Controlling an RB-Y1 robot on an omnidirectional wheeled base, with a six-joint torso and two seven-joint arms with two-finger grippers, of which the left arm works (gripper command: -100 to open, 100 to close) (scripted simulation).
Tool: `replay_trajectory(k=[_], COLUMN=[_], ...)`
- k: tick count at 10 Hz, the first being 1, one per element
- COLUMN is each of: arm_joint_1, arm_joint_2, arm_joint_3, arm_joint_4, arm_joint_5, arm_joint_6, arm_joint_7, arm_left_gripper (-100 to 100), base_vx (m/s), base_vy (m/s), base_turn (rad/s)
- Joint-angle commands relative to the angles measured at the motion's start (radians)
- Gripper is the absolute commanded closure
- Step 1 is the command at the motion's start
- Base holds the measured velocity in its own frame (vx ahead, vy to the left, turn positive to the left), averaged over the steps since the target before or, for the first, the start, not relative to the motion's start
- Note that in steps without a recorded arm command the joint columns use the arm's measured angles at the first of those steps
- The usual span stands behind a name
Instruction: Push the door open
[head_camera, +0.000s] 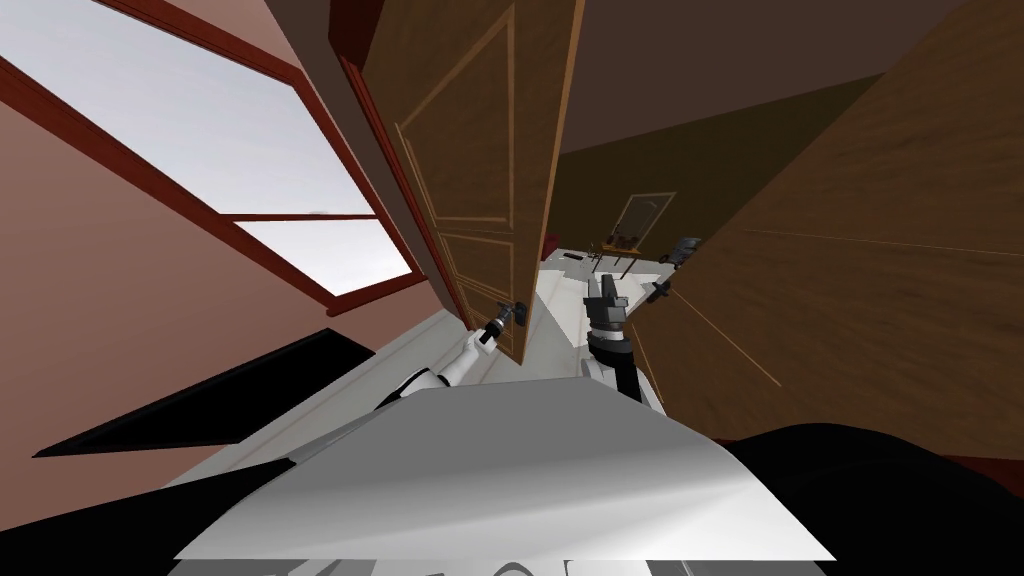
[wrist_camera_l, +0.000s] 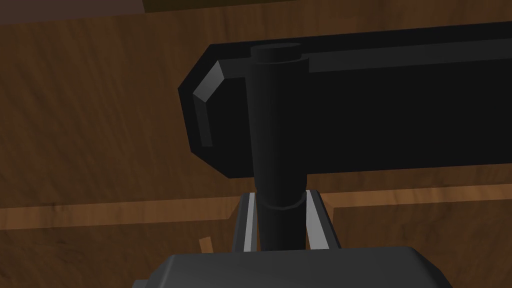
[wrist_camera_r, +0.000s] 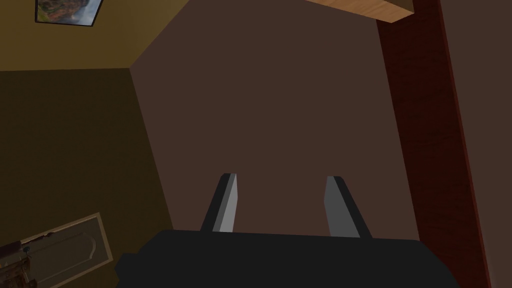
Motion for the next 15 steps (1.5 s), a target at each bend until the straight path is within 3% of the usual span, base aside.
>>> replay_trajectory(k=[1,7,15], arm_joint_1=[0.000,0.002,0.004], arm_joint_2=[0.004,0.016,0.029], arm_joint_3=[0.013,0.060,0.149], arm_joint_4=[0.002,0.010,0.025], arm_joint_5=[0.003,0.013,0.033], arm_joint_6=[0.001,0.003,0.007], arm_joint_7=[-0.006,-0.030,-0.075], arm_left_gripper=[100,100,100], base_vx=[0.070,0.101,0.101], base_vy=[-0.081,-0.144,-0.131], base_turn=[0.012,0.040,0.042])
